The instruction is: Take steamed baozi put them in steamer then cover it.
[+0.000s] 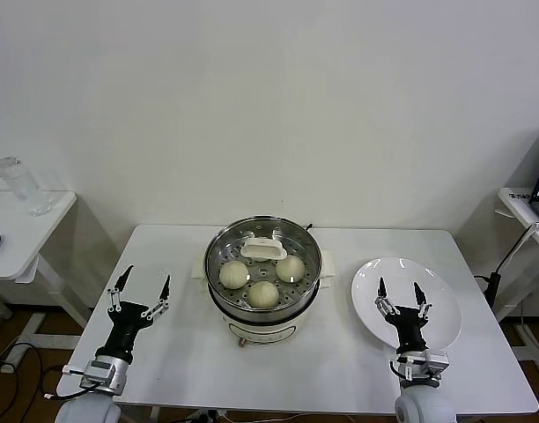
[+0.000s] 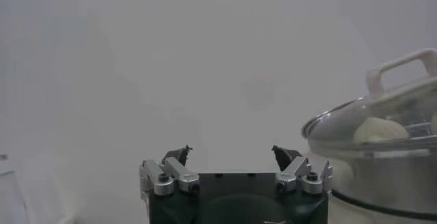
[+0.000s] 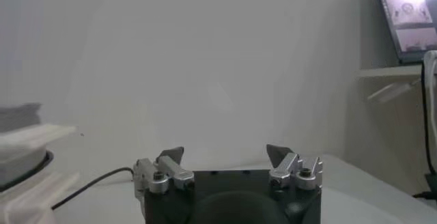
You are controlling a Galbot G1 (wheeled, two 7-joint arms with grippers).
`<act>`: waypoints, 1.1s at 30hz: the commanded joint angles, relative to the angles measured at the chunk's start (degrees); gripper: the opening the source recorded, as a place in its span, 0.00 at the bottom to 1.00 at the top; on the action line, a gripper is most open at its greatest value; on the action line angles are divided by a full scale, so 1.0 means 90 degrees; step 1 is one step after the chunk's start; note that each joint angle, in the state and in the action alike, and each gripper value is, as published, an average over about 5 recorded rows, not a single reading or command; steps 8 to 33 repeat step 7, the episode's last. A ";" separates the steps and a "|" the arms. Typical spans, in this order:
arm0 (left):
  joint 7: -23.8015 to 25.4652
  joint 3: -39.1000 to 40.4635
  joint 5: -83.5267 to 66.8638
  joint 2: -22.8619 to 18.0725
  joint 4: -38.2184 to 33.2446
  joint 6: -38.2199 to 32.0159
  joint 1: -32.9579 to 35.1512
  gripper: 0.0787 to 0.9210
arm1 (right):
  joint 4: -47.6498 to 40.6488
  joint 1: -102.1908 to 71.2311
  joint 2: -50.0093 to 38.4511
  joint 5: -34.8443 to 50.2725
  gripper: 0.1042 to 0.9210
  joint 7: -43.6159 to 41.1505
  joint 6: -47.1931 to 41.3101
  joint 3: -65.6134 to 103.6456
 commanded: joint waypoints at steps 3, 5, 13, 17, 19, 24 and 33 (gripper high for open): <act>0.0064 -0.0094 -0.0142 -0.0057 0.0087 -0.0239 0.0148 0.88 | 0.0105 -0.0079 -0.0025 -0.0008 0.88 -0.0035 0.0062 0.0013; 0.0064 -0.0086 -0.0135 -0.0057 0.0078 -0.0231 0.0154 0.88 | 0.0099 -0.0071 -0.0021 -0.0008 0.88 -0.0037 0.0082 0.0011; 0.0063 -0.0084 -0.0130 -0.0055 0.0077 -0.0230 0.0154 0.88 | 0.0097 -0.0065 -0.0016 -0.0011 0.88 -0.0037 0.0088 0.0007; 0.0063 -0.0084 -0.0130 -0.0055 0.0077 -0.0230 0.0154 0.88 | 0.0097 -0.0065 -0.0016 -0.0011 0.88 -0.0037 0.0088 0.0007; 0.0063 -0.0084 -0.0130 -0.0055 0.0077 -0.0230 0.0154 0.88 | 0.0097 -0.0065 -0.0016 -0.0011 0.88 -0.0037 0.0088 0.0007; 0.0063 -0.0084 -0.0130 -0.0055 0.0077 -0.0230 0.0154 0.88 | 0.0097 -0.0065 -0.0016 -0.0011 0.88 -0.0037 0.0088 0.0007; 0.0063 -0.0084 -0.0130 -0.0055 0.0077 -0.0230 0.0154 0.88 | 0.0097 -0.0065 -0.0016 -0.0011 0.88 -0.0037 0.0088 0.0007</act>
